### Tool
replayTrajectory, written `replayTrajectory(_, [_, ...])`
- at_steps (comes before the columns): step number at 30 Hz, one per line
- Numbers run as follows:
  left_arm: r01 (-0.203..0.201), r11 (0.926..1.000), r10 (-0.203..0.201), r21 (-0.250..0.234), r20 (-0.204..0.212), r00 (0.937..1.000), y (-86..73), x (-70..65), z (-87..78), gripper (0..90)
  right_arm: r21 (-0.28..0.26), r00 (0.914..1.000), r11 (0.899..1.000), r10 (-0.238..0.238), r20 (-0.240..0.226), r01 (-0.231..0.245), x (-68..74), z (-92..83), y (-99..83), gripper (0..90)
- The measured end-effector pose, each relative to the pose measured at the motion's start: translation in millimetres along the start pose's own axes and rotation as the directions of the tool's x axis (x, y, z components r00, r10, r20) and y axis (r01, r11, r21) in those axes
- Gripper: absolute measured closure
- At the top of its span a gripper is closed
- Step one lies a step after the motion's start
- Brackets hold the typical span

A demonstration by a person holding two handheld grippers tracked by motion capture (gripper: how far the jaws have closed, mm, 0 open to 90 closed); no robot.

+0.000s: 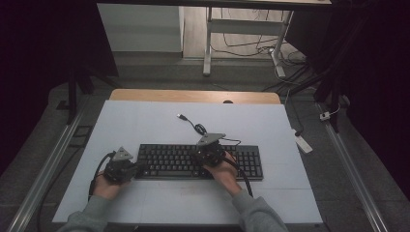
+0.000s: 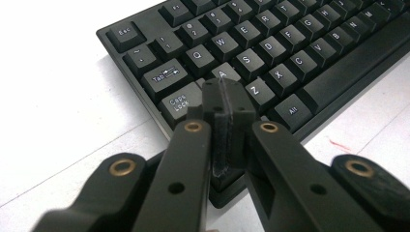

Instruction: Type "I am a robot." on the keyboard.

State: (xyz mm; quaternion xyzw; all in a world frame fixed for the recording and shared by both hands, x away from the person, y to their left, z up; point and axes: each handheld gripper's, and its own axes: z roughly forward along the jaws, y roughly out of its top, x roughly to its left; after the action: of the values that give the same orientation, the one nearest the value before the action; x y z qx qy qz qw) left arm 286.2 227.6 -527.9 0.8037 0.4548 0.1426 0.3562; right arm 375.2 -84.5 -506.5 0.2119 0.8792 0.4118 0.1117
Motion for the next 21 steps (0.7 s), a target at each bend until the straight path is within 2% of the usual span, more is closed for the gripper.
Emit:
replayTrajectory(12, [0.0,1.0,0.0,0.006,0.001,1.0,-0.6,-0.4,0.6,88.8,0.007,0.9998,1.0,-0.009,-0.018,0.009,5.0,14.5,3.4,89.2])
replayTrajectory(21, [-0.002,1.0,0.002,0.007,0.001,1.0,-1.0,-0.7,0.9,88.9,0.028,0.9996,0.999,-0.028,-0.004,0.028,8.6,22.9,5.4,89.2])
